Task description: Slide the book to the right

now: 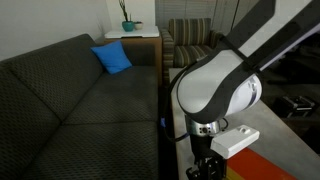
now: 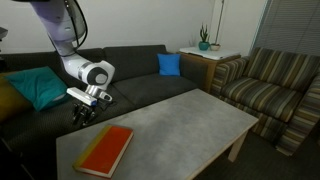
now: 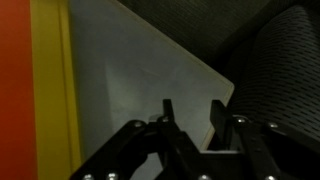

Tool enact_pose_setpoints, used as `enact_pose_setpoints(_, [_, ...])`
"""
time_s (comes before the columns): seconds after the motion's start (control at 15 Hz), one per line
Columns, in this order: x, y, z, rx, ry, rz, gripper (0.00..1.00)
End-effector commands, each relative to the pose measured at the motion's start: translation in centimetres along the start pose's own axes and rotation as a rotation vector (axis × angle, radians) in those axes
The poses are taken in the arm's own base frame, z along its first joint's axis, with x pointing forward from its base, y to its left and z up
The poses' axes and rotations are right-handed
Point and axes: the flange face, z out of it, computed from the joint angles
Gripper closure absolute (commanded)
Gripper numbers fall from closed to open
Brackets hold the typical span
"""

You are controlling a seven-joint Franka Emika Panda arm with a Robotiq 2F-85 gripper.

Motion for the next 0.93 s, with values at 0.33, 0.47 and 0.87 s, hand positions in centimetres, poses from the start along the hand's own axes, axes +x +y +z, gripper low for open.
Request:
enact_pose_setpoints(0.33, [1.7, 3.7, 1.7, -0.031, -0.005, 0.148, 1.0])
enact_pose_setpoints(0.47, [2.1, 4.2, 1.6, -0.031, 0.005, 0.164, 1.0])
enact_pose_setpoints(0.87, [2.0, 4.9, 0.8, -0.088, 0.016, 0.243, 1.0])
